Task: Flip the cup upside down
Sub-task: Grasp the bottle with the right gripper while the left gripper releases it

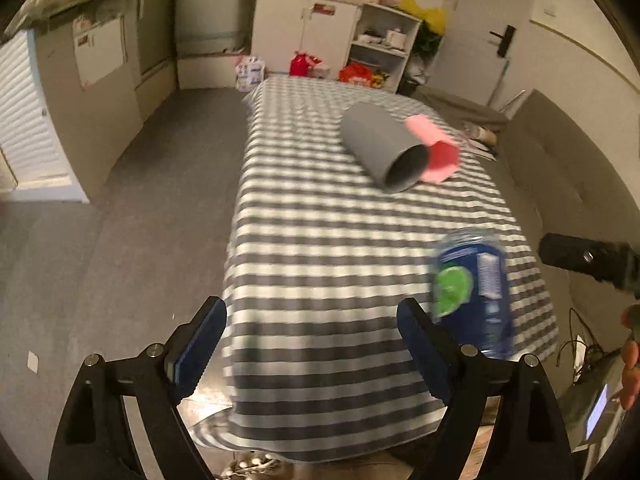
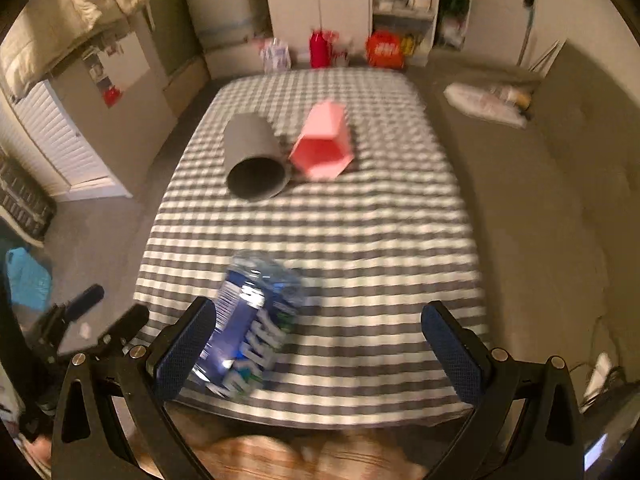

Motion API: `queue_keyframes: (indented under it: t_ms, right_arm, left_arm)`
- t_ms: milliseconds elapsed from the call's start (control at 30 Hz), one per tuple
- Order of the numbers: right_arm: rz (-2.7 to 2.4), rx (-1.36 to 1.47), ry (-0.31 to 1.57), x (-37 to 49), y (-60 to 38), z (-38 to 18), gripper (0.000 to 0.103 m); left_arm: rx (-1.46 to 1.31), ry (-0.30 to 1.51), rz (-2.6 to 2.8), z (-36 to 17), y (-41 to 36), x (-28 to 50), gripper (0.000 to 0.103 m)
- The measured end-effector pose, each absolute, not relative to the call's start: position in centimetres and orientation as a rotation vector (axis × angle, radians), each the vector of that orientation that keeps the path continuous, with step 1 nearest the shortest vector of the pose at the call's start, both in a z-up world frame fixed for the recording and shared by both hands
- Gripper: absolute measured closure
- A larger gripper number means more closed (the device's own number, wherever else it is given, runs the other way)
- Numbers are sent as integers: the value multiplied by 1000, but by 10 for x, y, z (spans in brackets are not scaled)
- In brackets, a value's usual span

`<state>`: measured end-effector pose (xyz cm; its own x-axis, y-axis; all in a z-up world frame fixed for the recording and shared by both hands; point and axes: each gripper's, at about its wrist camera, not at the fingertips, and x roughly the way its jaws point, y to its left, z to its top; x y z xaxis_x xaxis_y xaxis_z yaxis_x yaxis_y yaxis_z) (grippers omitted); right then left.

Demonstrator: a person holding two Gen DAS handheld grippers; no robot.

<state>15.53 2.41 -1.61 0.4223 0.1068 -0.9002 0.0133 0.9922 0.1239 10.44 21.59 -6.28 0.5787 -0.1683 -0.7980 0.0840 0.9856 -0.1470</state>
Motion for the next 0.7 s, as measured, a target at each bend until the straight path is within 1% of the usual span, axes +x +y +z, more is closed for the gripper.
queue_keyframes:
  t_ms: [267,433,533,600,633,700]
  right_arm:
    - [55,180,1302,199,47,-68,0]
    - [50,269,1389,208,40,-95,5]
    - [73,312,1403,208,37,-106,13]
    - [93,314,1388,208,37,-104,26]
    - [103,305,1382,209,38,-102,28]
    - [116,281,1357,211,40,-94,28]
  left_arm:
    - [-154,971,-130,-81,246,118,13]
    - [-182,984,-128,-89,254,125,13]
    - [-182,997,-133,-94,254,127,13]
    - [-173,1002,-133,-95,253,127,13]
    - [-171,1003,-132,-95,253,127,13]
    - [-171,1002,-131,-95,252,127,13]
